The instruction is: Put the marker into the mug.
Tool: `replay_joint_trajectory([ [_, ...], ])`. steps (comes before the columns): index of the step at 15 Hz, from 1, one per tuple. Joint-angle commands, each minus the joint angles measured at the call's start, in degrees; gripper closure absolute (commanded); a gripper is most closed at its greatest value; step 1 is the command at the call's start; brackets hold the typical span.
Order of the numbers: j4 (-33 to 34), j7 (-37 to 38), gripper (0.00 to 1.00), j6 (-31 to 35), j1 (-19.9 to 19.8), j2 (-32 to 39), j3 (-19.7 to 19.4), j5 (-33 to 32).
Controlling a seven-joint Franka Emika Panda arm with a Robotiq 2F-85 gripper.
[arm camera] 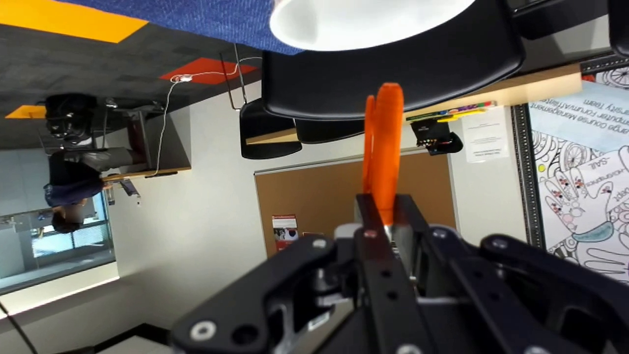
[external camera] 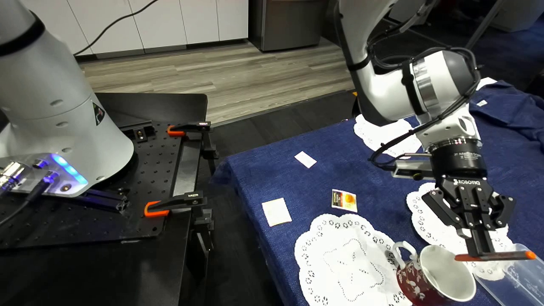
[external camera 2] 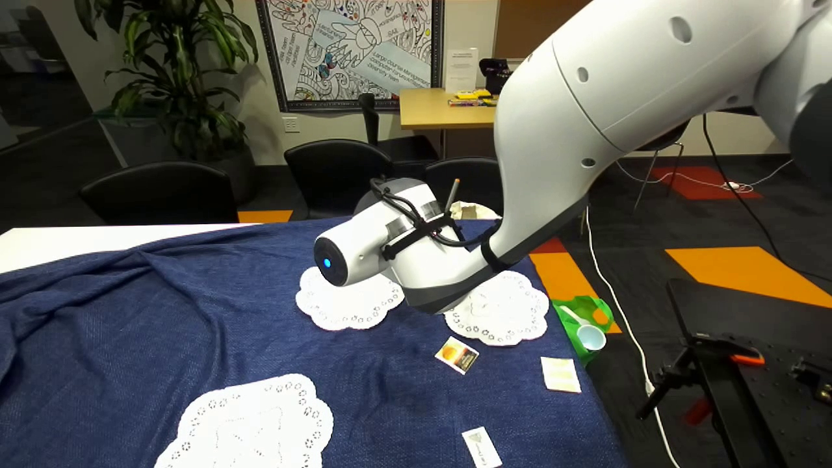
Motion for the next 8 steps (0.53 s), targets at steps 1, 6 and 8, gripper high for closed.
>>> replay_joint_trajectory([
  [1,4.2,0.2,0.97,-0.68,-2.38,2.67,2.54,-1.94],
  [6,8.79,-1.02,0.97,-0.98,-3.81,6.65,3.45,-1.85],
  [8,10.77,-1.67,0.97,-1.34,-4.17,8.42,3.41,-1.56],
])
